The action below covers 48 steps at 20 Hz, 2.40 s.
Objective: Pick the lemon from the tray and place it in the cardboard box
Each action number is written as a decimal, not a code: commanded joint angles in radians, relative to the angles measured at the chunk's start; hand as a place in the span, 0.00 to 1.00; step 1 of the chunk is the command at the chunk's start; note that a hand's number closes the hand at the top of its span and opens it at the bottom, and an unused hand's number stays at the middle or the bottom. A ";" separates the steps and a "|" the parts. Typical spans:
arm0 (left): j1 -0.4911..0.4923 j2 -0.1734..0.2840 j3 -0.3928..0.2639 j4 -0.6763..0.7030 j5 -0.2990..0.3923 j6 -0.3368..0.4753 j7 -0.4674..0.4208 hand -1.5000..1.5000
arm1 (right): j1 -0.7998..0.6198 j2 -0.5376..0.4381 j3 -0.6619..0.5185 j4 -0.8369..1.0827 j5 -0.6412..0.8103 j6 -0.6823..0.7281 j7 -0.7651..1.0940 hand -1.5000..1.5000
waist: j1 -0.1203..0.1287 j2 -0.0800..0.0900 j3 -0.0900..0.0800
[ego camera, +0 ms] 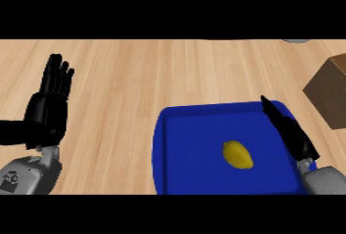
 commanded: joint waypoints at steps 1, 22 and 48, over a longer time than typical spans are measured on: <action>-0.024 0.038 0.011 0.058 -0.004 -0.075 -0.013 0.50 | -0.022 -0.035 -0.040 -0.098 -0.049 0.090 -0.040 0.00 | -0.010 -0.019 -0.008; -0.028 0.163 -0.099 0.159 -0.080 -0.376 -0.137 0.50 | -0.252 -0.397 -0.057 -0.166 0.368 0.464 -0.822 0.00 | -0.004 -0.016 -0.009; -0.051 0.049 -0.025 0.185 -0.184 -0.430 -0.117 0.50 | -0.046 -0.276 0.203 -0.722 0.904 0.694 -0.203 0.00 | -0.005 -0.018 -0.008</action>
